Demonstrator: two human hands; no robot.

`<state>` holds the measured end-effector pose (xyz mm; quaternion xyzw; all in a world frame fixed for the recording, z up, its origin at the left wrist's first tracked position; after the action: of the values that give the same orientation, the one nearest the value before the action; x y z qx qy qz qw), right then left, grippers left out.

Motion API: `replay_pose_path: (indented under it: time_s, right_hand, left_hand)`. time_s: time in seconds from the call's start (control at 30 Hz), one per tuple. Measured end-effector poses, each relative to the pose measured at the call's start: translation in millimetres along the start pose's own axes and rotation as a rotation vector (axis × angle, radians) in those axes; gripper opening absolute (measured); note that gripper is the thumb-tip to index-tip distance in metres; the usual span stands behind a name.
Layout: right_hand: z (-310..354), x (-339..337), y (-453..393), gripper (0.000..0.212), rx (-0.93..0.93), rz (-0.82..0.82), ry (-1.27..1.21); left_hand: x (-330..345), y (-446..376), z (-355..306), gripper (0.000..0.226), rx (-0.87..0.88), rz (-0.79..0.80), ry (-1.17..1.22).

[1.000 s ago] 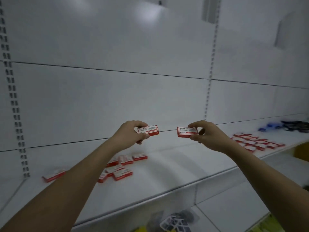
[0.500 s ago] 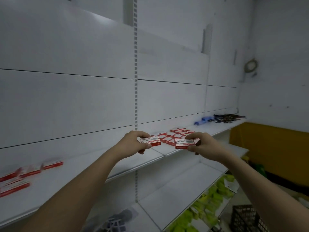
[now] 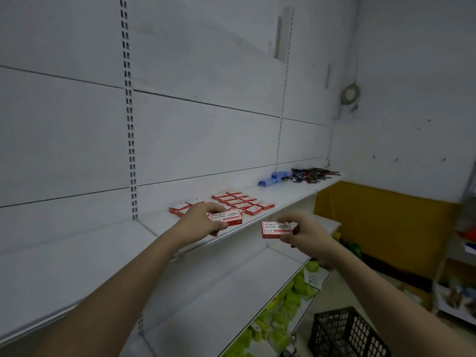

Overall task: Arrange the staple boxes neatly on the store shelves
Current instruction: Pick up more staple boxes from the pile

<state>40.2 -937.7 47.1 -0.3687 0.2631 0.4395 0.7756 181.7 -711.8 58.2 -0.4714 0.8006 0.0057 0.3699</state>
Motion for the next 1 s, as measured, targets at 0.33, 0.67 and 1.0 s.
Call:
replay_pose_path:
  time_s: [0.33, 0.67, 1.0]
  right_hand:
    - [-75.4, -9.6, -155.4, 0.044, -0.012, 0.008, 0.043]
    - [-128.7, 19.8, -302.6, 0.044, -0.137, 0.049, -0.041]
    - [-199.4, 55.2, -436.3, 0.037, -0.338, 0.225, -0.189]
  left_hand:
    - [30.5, -147.6, 24.7, 0.028, 0.004, -0.029, -0.063]
    - [56.9, -257.9, 51.6, 0.033, -0.114, -0.121, -0.225]
    - [93.3, -323.1, 79.6, 0.028, -0.356, -0.305, -0.449]
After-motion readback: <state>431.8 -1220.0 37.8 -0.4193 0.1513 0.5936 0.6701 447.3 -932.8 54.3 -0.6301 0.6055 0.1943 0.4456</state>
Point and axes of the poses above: each hand's wrist, its own y-axis away from the middle knuckle, its own x-axis out of the palm, z = x × y, the point moved 3 cm from there along -y, towards the middle knuckle, and after that the axes turned 5 degrees about -z, right-handed, at the moved point
